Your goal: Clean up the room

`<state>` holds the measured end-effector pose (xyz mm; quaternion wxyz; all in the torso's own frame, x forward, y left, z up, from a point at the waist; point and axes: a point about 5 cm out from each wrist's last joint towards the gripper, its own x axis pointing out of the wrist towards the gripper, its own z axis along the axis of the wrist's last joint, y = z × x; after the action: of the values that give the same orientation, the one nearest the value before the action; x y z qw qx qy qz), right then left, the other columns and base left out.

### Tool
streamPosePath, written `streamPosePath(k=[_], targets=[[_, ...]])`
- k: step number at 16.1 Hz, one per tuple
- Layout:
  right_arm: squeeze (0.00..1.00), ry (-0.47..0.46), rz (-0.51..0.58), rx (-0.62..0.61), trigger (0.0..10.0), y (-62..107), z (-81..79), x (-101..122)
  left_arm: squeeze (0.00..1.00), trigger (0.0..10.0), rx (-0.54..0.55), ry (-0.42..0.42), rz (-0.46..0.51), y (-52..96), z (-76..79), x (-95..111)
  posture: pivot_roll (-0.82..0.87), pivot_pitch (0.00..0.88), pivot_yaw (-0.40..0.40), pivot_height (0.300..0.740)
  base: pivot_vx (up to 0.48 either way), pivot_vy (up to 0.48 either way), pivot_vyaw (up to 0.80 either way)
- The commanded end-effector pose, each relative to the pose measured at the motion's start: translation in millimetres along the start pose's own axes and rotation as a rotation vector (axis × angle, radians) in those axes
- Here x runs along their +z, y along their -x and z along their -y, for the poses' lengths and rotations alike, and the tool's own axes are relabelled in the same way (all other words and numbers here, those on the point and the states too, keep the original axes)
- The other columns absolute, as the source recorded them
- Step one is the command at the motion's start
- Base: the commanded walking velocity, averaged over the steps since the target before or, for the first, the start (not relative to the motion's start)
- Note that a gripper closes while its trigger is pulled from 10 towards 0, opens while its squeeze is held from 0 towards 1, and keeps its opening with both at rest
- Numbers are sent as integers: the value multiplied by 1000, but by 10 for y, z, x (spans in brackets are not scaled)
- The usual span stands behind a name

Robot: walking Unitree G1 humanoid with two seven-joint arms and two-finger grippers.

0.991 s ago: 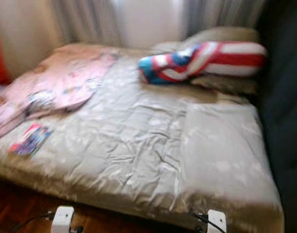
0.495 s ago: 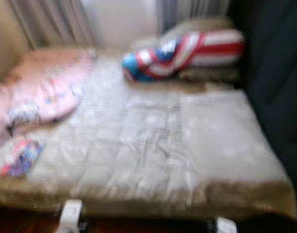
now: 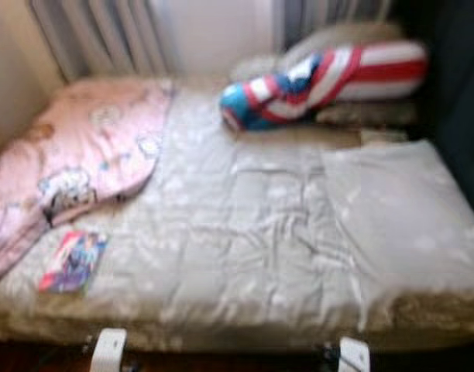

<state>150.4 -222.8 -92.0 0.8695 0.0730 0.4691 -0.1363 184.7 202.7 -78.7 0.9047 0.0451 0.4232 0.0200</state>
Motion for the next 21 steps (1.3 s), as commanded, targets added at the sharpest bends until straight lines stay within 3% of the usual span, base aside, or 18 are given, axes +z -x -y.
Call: streamPosePath(k=[1, 21], targets=[[0, -10, -7, 11, 10000, 2, -42, -28, 0, 10000, 21, -6, -28, 24, -85, -79, 21, 112, 9, 704, 0, 480, 0], [0, 7, 7, 33, 10000, -5, -53, 18, 0, 10000, 22, 1, -28, 20, -69, -73, 25, 82, 5, 704, 0, 480, 0]])
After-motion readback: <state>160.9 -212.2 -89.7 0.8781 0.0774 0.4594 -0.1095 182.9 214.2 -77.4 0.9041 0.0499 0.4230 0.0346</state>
